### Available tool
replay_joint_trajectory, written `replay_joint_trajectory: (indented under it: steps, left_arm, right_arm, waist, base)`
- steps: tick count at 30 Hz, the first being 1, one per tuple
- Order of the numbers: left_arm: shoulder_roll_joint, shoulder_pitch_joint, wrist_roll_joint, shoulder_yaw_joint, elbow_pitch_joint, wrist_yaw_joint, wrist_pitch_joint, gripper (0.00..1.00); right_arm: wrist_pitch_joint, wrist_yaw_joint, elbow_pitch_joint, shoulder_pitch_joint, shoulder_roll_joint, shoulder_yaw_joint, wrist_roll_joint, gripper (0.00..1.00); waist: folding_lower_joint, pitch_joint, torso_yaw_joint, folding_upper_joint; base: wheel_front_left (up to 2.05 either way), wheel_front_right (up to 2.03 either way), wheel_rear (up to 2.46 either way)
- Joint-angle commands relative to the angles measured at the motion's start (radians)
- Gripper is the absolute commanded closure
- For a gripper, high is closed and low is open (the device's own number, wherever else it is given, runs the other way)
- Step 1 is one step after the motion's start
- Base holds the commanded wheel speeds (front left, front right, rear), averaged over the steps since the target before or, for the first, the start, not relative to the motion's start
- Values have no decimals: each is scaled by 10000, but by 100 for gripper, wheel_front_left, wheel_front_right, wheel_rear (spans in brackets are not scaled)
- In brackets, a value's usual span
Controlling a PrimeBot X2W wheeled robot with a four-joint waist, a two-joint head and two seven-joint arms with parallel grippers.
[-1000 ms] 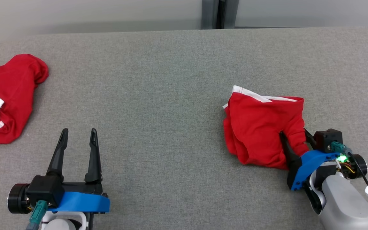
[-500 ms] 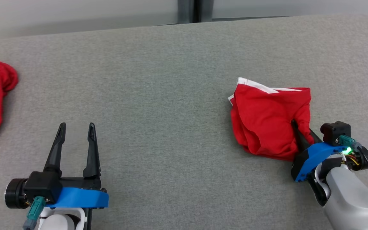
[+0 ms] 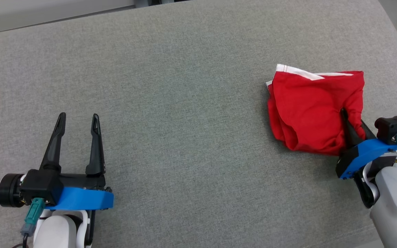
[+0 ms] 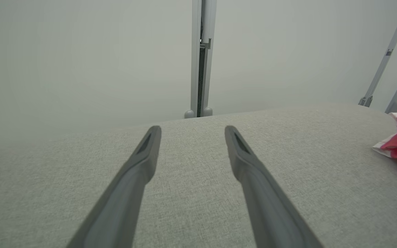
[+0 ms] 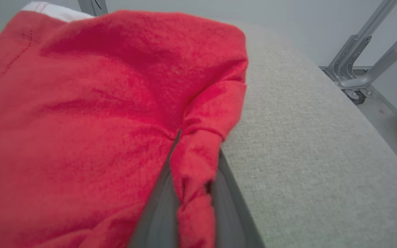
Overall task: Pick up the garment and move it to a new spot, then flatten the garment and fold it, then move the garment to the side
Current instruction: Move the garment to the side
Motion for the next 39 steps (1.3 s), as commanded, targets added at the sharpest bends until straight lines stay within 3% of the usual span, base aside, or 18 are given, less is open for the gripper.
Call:
replay_joint_trajectory:
  steps: [1,5,10,16,25,32,33,34,39]
  left_arm:
    - [69,-114,65,12,-19,-46,-29,0]
    - [61,-227,98,8,-103,-98,-29,0]
    - [76,-516,195,-32,-289,-150,-29,0]
    - [83,-1054,304,-223,-507,-239,-29,0]
    - [93,-1920,426,-560,-753,-313,-29,0]
    - [90,-2150,425,-662,-800,-258,-27,0]
    - [87,-2167,423,-668,-805,-239,-24,0]
    - [85,-2184,414,-676,-811,-223,-7,0]
    - [74,-2050,342,-640,-755,-138,-10,0]
  right_arm:
    - [-54,-14,-212,-105,-52,-88,-115,100]
    - [-57,-14,-514,-562,-84,-89,-331,100]
    - [90,-14,-438,-1632,-599,36,-626,100]
    - [583,-16,-278,-2847,-1616,91,-802,100]
    - [1331,-14,354,-4465,-3628,-285,-747,100]
    - [1621,-14,1042,-5209,-4066,-607,-704,100]
    - [1577,-14,1144,-5296,-4063,-645,-737,42]
    - [1536,-14,1264,-5373,-4032,-717,-726,0]
    - [788,-14,1674,-5395,-3845,-1163,-748,0]
  waist:
    - [-1,89,-73,0]
    - [-1,261,-33,0]
    - [-1,824,154,0]
    - [-1,1705,538,0]
    - [-1,2910,1215,0]
    - [-1,3223,1454,0]
    - [-1,3228,1468,0]
    - [-1,3220,1481,0]
    - [-1,2917,1489,0]
  base:
    - [0,0,0]
    - [0,0,0]
    - [0,0,0]
    - [0,0,0]
    - [0,0,0]
    - [0,0,0]
    - [0,0,0]
    - [0,0,0]
    - [0,0,0]
